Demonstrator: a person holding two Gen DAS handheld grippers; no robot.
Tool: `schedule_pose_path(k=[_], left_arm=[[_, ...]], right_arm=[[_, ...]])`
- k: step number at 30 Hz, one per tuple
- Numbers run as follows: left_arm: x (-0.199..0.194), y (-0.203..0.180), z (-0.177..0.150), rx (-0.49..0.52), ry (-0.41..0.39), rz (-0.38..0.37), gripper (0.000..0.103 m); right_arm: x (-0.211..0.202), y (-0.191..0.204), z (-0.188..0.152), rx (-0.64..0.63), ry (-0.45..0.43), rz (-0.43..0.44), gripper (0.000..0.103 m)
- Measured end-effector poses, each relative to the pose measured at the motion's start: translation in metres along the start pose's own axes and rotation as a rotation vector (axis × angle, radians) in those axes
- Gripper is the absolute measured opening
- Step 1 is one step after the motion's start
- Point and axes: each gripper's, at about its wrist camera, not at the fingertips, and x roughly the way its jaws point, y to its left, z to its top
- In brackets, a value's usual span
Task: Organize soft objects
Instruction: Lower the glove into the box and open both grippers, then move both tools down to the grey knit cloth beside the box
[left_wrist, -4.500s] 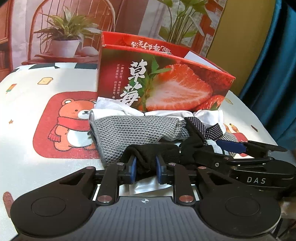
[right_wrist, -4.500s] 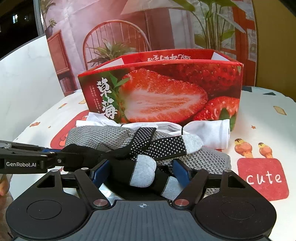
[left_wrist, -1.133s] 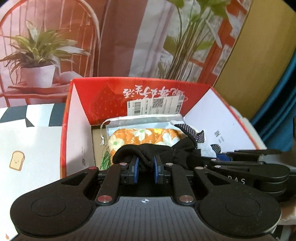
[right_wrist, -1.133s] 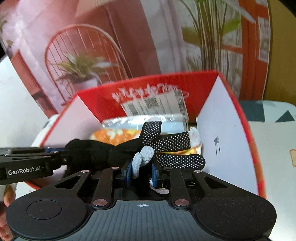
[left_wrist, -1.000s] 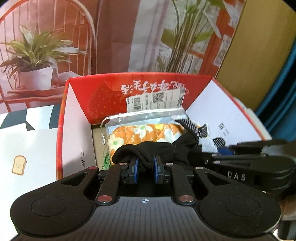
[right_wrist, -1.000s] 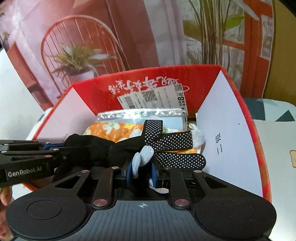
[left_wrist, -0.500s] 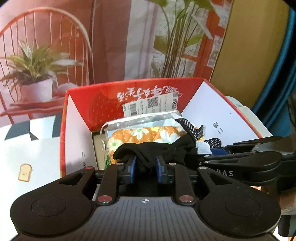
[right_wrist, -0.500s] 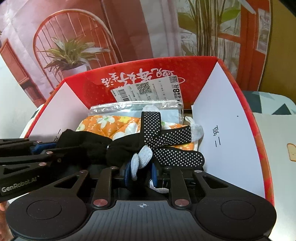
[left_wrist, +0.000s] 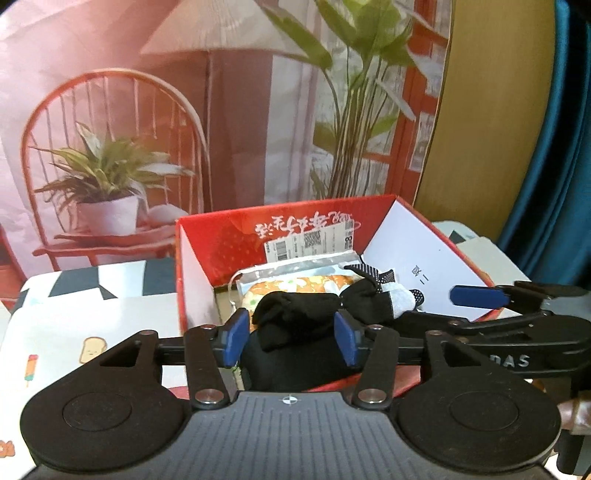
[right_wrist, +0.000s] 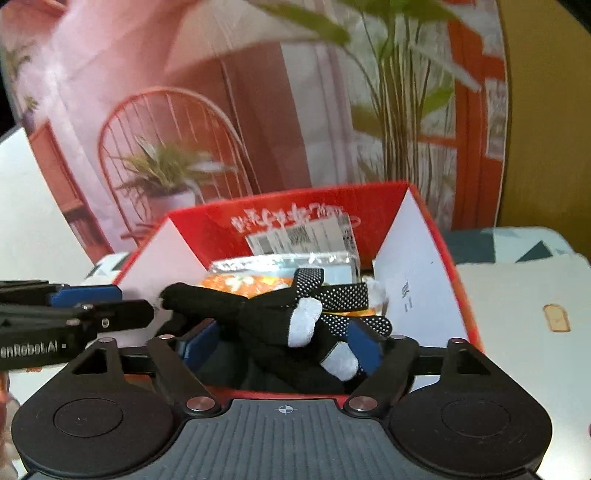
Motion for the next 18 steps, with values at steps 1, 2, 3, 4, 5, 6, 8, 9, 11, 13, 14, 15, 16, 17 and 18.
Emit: schedule_pose_path(k=[1, 2, 3, 4, 5, 6, 8, 9, 11, 13, 14, 15, 16, 17, 18], left_arm=[[-0.005, 0.0, -0.003, -0.001, -0.007, 0.0, 0.054], [-0.009, 0.001, -0.006, -0.003, -0.016, -0.002, 0.054], [-0.015, 0.001, -0.01, -0.006, -0.028, -0.006, 0.054], [-0.02, 0.001, -0.014, -0.008, -0.037, -0.009, 0.053], [-0.024, 0.001, -0.018, -0.012, -0.043, -0.01, 0.053], [-0.028, 0.001, -0.024, -0.015, -0.049, -0.011, 0.053], [-0.034, 0.002, -0.035, -0.022, -0.054, -0.012, 0.053], [-0.037, 0.002, -0.042, -0.026, -0.056, -0.011, 0.053], [-0.041, 0.003, -0.055, -0.031, -0.055, -0.007, 0.053], [-0.043, 0.005, -0.069, -0.051, -0.05, 0.001, 0.054], [-0.042, 0.007, -0.076, -0.066, -0.044, 0.0, 0.053], [-0.041, 0.009, -0.084, -0.085, -0.036, 0.0, 0.054], [-0.039, 0.011, -0.091, -0.103, -0.029, 0.003, 0.053], [-0.037, 0.012, -0.099, -0.123, -0.022, 0.008, 0.053], [-0.034, 0.014, -0.106, -0.137, -0.017, 0.013, 0.053]], right_arm=[[-0.007, 0.001, -0.004, -0.007, -0.02, -0.001, 0.079], [-0.013, 0.001, -0.006, -0.007, -0.039, 0.003, 0.079], [-0.019, 0.001, -0.01, -0.002, -0.056, 0.011, 0.079], [-0.026, 0.0, -0.013, 0.004, -0.075, 0.018, 0.079], [-0.031, -0.001, -0.017, 0.006, -0.09, 0.023, 0.079], [-0.036, -0.001, -0.021, 0.005, -0.108, 0.027, 0.079], [-0.045, -0.003, -0.031, 0.001, -0.135, 0.032, 0.079], [-0.049, -0.003, -0.035, -0.001, -0.146, 0.036, 0.079], [-0.056, -0.003, -0.045, -0.012, -0.166, 0.043, 0.079], [-0.063, -0.003, -0.056, -0.027, -0.184, 0.046, 0.078], [-0.066, -0.003, -0.062, -0.032, -0.191, 0.045, 0.078], [-0.068, -0.004, -0.069, -0.034, -0.193, 0.044, 0.078], [-0.069, -0.005, -0.075, -0.034, -0.191, 0.042, 0.078], [-0.069, -0.006, -0.083, -0.033, -0.188, 0.036, 0.078], [-0.069, -0.007, -0.09, -0.031, -0.183, 0.029, 0.077]])
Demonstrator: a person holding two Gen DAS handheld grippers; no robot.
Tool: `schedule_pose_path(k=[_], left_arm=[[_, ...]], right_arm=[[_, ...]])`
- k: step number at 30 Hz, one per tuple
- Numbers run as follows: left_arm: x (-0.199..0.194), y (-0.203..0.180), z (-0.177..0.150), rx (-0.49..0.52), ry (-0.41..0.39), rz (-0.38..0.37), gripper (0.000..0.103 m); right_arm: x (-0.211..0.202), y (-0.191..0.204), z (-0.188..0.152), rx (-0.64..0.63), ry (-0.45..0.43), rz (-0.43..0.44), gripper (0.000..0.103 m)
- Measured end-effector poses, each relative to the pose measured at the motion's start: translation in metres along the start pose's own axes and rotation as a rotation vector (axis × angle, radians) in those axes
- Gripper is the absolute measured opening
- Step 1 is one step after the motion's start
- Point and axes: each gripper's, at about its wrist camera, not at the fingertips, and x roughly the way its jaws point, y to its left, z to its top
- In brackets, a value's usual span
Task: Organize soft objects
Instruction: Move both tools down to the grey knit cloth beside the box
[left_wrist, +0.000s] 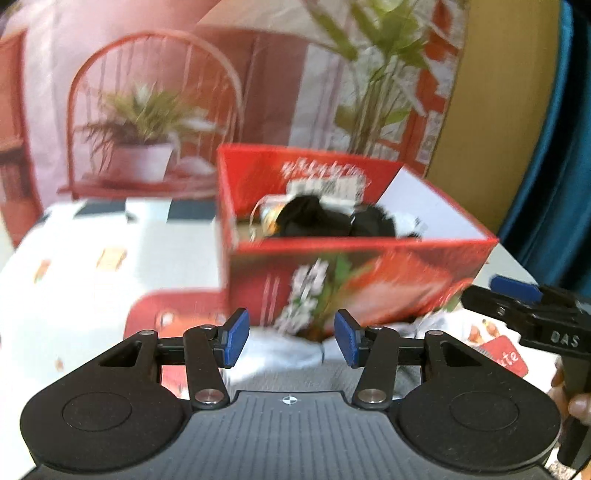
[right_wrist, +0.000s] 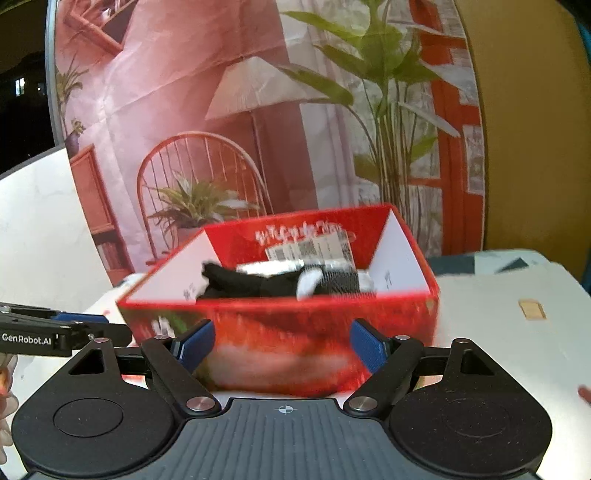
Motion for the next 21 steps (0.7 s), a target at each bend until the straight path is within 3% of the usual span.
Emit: schedule_pose_path(k=[10, 18, 21], left_arm=[[0.012, 0.017, -0.038, -0.081, 0.018, 0.04, 0.054], [0.016, 0.019, -0.043, -0.102, 0.052, 0.036, 0.055], [0.018, 0.018, -0.047, -0.113, 0.061, 0.035, 0.057]], right_arm=[[-0.003, -0.019, -0.069, 0.075, 0.064, -0.124, 0.076], [0.007, -0.025, -0.083, 0.099, 0.094, -0.158, 0.073], [0.01, -0.028, -0.084, 0.109, 0.11, -0.153, 0.064]])
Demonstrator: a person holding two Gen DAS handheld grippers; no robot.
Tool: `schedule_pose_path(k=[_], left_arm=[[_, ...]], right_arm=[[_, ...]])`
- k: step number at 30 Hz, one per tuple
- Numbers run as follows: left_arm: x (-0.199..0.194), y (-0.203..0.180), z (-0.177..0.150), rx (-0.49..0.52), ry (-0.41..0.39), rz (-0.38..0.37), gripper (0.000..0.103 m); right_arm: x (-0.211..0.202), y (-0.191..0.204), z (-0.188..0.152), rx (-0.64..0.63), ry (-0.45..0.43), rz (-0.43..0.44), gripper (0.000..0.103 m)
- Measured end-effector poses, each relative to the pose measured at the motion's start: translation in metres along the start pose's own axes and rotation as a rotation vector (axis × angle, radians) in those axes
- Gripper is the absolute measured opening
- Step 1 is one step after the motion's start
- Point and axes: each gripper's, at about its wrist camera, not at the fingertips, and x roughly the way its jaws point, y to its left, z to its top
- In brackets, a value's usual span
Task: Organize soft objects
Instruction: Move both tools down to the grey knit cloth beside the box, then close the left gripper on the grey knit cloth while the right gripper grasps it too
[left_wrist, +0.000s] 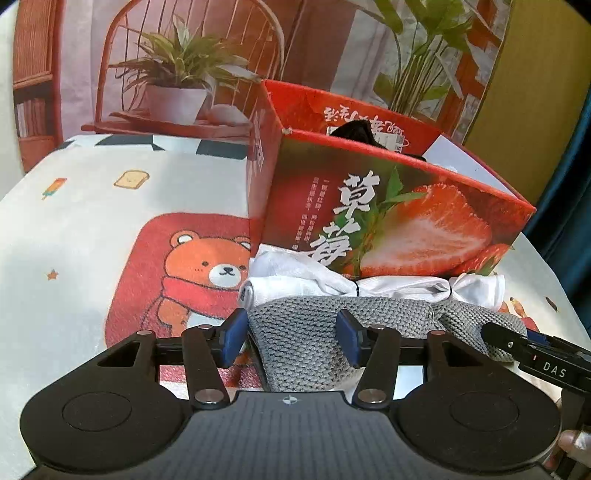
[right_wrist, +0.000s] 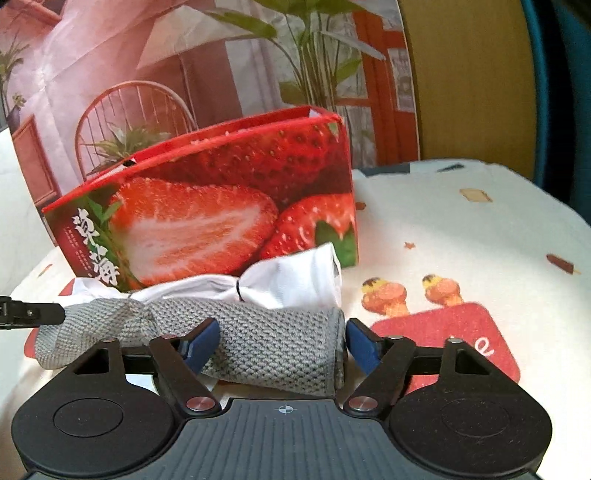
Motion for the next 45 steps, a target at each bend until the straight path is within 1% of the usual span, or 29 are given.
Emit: schedule_pose_path(k=[2, 4, 6, 13, 17, 24, 35, 37, 38, 40, 41, 43, 45], left_arm=[[0.003, -0.001, -0.001, -0.006, 0.008, 0.002, 0.057], [0.006, -0.002, -0.002, -0.002, 0.017, 0.005, 0.057], [0.008, -0.002, -0.003, 0.006, 0.025, 0.013, 0.057], [0.014, -0.004, -0.01, 0.019, 0.045, 0.019, 0.057], [0.016, -0.003, -0.013, 0.013, 0.053, 0.02, 0.058], [0.015, -0.004, -0.016, 0.039, 0.043, 0.024, 0.058], [0.014, -0.004, -0.017, 0.05, 0.034, 0.023, 0.058], [0.013, -0.003, -0.018, 0.055, 0.027, 0.02, 0.052], [0.013, -0.003, -0.019, 0.059, 0.025, 0.017, 0.051], [0.011, -0.003, -0.019, 0.059, 0.026, 0.0, 0.038], [0.011, -0.003, -0.019, 0.063, 0.027, -0.009, 0.036], [0.009, -0.006, -0.02, 0.082, 0.022, -0.006, 0.026], [0.006, -0.007, -0.019, 0.083, 0.014, -0.002, 0.019]], right_arm=[[0.0, 0.002, -0.001, -0.019, -0.006, 0.006, 0.06], [0.0, 0.004, -0.002, -0.039, -0.004, 0.017, 0.052], [0.0, 0.005, -0.002, -0.048, -0.004, 0.022, 0.049], [-0.001, 0.0, -0.001, -0.025, -0.008, 0.043, 0.043], [-0.001, 0.0, -0.002, -0.024, -0.006, 0.045, 0.042], [0.0, -0.002, -0.002, -0.009, 0.0, 0.052, 0.042], [0.001, -0.004, -0.002, 0.002, 0.003, 0.059, 0.042], [0.0, -0.003, -0.002, 0.005, 0.003, 0.06, 0.042], [0.0, -0.004, -0.002, 0.006, 0.003, 0.061, 0.042], [0.0, -0.004, -0.002, 0.01, 0.003, 0.063, 0.042], [0.0, -0.005, -0.002, 0.012, 0.003, 0.065, 0.042], [0.0, -0.005, -0.002, 0.017, 0.002, 0.067, 0.042], [0.0, -0.006, -0.002, 0.025, -0.001, 0.07, 0.042]])
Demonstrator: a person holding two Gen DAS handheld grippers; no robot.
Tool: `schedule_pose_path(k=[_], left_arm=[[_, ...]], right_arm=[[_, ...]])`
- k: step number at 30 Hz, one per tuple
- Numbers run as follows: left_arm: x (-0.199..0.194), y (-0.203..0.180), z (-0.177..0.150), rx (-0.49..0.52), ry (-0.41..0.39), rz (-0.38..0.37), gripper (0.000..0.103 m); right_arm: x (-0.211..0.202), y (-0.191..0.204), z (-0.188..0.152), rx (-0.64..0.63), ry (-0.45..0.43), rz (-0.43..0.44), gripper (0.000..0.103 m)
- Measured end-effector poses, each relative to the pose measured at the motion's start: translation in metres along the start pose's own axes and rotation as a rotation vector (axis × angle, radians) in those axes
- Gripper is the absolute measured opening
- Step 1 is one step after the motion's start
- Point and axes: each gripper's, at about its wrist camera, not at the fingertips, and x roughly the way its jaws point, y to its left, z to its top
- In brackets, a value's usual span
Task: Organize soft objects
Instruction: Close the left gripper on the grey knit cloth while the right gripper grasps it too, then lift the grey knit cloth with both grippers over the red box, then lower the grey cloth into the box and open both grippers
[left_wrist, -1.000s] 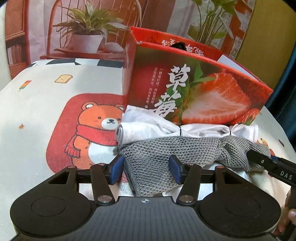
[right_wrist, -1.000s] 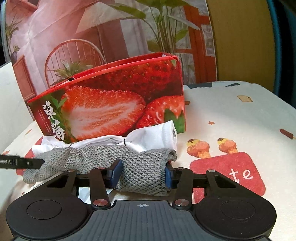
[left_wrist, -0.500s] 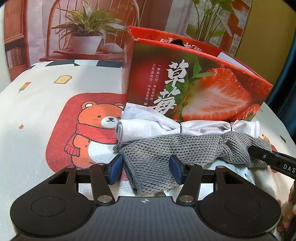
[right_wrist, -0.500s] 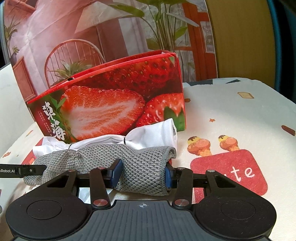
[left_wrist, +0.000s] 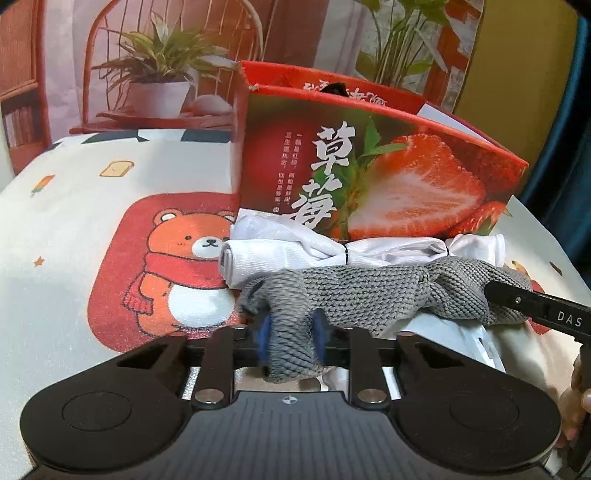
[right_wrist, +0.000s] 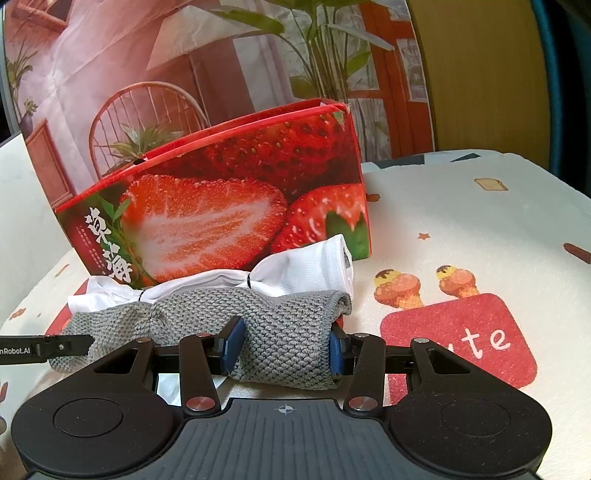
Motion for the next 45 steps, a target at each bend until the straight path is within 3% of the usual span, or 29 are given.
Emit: schedule_pose_path(k=[8, 17, 19, 25, 35, 40, 45], left_arm=[[-0.007, -0.003, -0.003, 0.012, -0.002, 0.013, 0.018], [-0.019, -0.005, -0.006, 0.024, -0.022, 0.027, 0.016], [-0.027, -0.006, -0.005, 0.031, -0.048, 0.031, 0.015], [-0.059, -0.009, 0.012, 0.056, -0.164, 0.037, 0.014], [-0.1, -0.023, 0.063, 0.081, -0.339, 0.026, 0.014], [-0.09, -0.034, 0.097, 0.128, -0.306, 0.039, 0.014], [-0.061, -0.035, 0.128, 0.14, -0.262, 0.04, 0.014]], right_arm=[[-0.01, -0.01, -0.001, 0.065, -0.06, 0.01, 0.048], [-0.01, -0.009, -0.002, 0.058, -0.045, 0.037, 0.029], [-0.012, -0.007, -0.002, 0.05, -0.049, 0.044, 0.02], [-0.025, 0.003, 0.007, 0.02, -0.082, 0.074, 0.016], [-0.061, 0.018, 0.084, -0.06, -0.25, 0.18, 0.016], [-0.05, 0.028, 0.137, -0.147, -0.278, 0.178, 0.016], [-0.024, 0.031, 0.174, -0.171, -0.244, 0.151, 0.016]])
